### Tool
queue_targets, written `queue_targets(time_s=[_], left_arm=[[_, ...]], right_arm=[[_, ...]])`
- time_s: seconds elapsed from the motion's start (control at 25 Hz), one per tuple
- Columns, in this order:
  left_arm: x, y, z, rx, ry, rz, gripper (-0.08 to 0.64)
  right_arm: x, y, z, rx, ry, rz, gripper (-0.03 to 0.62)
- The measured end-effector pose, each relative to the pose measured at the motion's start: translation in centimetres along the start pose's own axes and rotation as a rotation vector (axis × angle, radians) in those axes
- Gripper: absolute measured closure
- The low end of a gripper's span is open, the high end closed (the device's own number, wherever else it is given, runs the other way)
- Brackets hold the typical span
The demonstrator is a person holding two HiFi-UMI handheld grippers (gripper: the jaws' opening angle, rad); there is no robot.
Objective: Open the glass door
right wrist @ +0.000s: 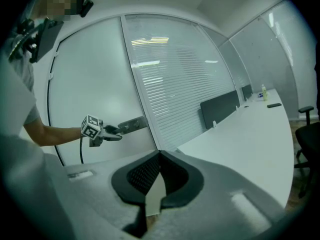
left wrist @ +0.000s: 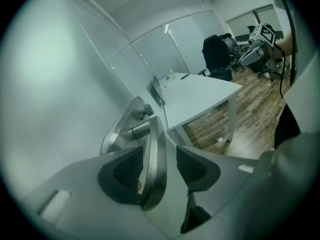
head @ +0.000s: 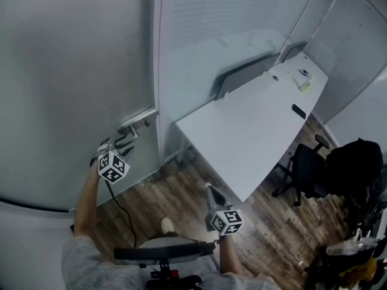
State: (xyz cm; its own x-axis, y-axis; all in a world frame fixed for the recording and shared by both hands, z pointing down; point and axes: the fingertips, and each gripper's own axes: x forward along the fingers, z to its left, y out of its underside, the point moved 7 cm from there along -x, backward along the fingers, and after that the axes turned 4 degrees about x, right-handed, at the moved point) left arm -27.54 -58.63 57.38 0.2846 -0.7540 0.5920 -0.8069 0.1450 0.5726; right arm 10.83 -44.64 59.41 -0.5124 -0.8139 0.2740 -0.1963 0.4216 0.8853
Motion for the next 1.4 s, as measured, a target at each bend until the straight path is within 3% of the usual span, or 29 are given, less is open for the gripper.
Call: queue_targets(time_s=[0.28, 0.52, 0.84, 1.4], left_arm=[[1.0, 0.1, -0.4, 0.008, 0.019, 0.027, 0.407], [1.3, 0.0, 0.0, 0.036, 0.001, 0.033, 0.518], [0.9, -0.1, -0.1, 0.081, 0.023, 0.027, 0.549], [0.5, -0.6, -0.6, 0.074, 0.045, 0.022, 0.549]], right_arm=[[0.3, 0.0, -0.5, 0.004, 0.0, 0.005, 0.591], [0.6, 0.0, -0.6, 0.014, 0.011, 0.005, 0.591], [0.9, 0.3, 0.0, 0.024, 0.008, 0.005, 0.591], [-0.3, 0.6, 0.1, 0.031, 0.014, 0.003, 0.591]])
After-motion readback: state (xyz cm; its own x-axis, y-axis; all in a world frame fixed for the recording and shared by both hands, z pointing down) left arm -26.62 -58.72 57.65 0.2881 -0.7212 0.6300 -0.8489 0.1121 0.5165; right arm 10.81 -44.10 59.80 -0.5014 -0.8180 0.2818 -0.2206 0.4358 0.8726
